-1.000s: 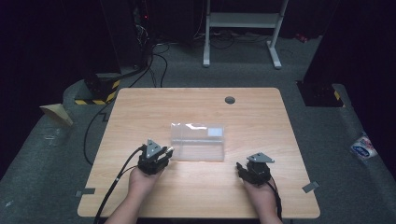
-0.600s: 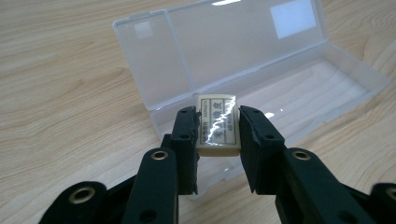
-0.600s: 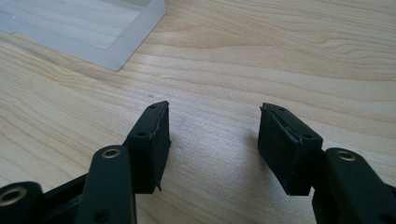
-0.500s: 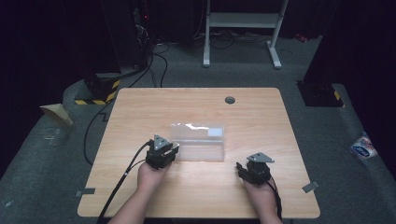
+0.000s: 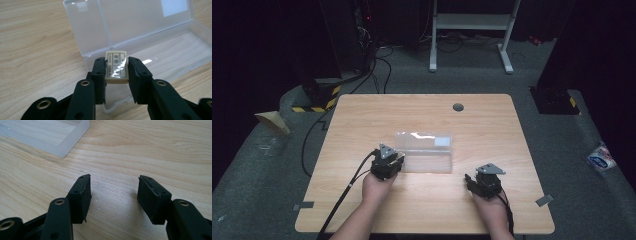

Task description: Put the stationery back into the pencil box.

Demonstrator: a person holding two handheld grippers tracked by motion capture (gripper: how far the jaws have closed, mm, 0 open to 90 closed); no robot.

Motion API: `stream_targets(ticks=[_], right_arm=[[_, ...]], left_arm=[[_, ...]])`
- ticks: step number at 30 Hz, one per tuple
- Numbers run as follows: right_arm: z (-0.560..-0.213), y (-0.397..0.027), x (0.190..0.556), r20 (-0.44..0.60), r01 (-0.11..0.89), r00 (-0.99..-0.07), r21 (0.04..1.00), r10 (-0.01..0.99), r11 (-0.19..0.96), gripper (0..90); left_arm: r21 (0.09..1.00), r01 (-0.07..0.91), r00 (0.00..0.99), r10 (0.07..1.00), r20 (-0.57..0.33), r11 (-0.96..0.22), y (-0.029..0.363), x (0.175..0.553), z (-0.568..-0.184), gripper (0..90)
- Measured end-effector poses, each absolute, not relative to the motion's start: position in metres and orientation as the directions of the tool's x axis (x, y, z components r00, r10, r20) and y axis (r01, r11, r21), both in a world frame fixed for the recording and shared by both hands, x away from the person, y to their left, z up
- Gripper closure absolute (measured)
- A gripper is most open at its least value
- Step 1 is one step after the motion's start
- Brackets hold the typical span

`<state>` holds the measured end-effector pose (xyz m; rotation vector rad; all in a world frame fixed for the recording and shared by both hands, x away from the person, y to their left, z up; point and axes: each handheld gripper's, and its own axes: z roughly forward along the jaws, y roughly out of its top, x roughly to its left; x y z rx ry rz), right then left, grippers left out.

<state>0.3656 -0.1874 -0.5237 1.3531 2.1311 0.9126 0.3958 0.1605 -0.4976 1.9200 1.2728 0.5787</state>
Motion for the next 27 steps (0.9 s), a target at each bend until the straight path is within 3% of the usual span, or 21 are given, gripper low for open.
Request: stream_targets(ticks=[21,25,27], right_arm=[[-0.5237,-0.1867,0.3653,-0.030,0.604,-0.425,0.735,0.905,0.308,43.9],[-0.5237,-0.1866,0.3652,-0.033,0.601,-0.427,0.736,0.904,0.311,43.9],[-0.5237,-0.1864,0.3651,-0.034,0.601,-0.426,0.736,0.904,0.311,44.0]], left_arm=[[0.769,0.587,0.380,0.925,0.015,-0.253,0.1537,0.3994,-0.5062,67.5],[0.780,0.573,0.390,0.921,0.010,-0.251,0.1537,0.3981,-0.5048,59.5],[0.786,0.566,0.398,0.917,0.005,-0.249,0.1538,0.3970,-0.5030,59.8]])
